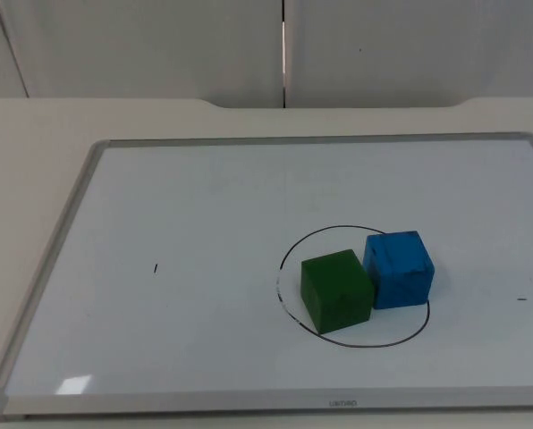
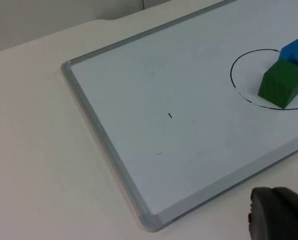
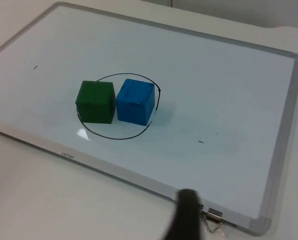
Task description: Push the two cubes into the marked area.
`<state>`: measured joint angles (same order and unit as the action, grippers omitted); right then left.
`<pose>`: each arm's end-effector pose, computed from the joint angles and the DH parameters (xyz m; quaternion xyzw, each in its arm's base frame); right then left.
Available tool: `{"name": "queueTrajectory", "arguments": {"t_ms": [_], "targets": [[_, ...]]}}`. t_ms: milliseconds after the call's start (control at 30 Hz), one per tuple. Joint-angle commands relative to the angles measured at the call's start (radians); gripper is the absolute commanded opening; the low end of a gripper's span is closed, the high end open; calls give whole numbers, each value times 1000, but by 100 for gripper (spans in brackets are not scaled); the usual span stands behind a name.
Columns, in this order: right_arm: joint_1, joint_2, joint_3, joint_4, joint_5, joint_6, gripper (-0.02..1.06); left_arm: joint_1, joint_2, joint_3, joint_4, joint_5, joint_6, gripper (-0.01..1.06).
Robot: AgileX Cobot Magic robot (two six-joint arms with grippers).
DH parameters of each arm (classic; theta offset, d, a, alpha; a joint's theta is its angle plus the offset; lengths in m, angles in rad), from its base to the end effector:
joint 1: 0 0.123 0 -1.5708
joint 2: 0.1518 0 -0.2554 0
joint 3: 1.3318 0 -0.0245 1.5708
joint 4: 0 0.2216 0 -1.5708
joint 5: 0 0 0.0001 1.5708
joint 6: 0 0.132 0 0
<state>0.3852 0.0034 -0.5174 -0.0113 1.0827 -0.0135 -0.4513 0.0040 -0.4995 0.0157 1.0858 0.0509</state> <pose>0.0315 0.0114 0.2468 -0.1691 0.8384 0.0902 0.5102 0.0321 -0.0135 0.2413 0.2135 0.8339 -0.0935 0.5002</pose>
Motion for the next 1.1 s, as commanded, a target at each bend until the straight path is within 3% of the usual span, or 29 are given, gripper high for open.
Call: {"name": "queueTrajectory", "arguments": {"t_ms": [0, 33, 100, 233, 267, 333, 367, 500, 1067], "targets": [[-4, -3, 2, -5, -2, 5, 85, 3, -4, 4, -10, -11, -7, 0], [-4, -3, 2, -5, -2, 5, 99, 3, -4, 4, -10, -11, -7, 0], [-4, -3, 2, -5, -2, 5, 105, 3, -4, 4, -16, -11, -7, 0], [-4, -3, 2, -5, -2, 5, 105, 3, -4, 4, -16, -11, -7, 11], [-4, -3, 2, -5, -2, 5, 105, 3, -4, 4, -16, -11, -7, 19], [-4, -3, 2, -5, -2, 5, 105, 3, -4, 4, -16, -11, -7, 45], [-4, -3, 2, -5, -2, 5, 105, 3, -4, 4, -16, -11, -7, 45], [-4, -3, 2, -5, -2, 5, 105, 3, -4, 4, -16, -11, -7, 104], [-4, -3, 2, -8, -2, 5, 105, 3, -4, 4, -16, -11, -8, 105]]}}
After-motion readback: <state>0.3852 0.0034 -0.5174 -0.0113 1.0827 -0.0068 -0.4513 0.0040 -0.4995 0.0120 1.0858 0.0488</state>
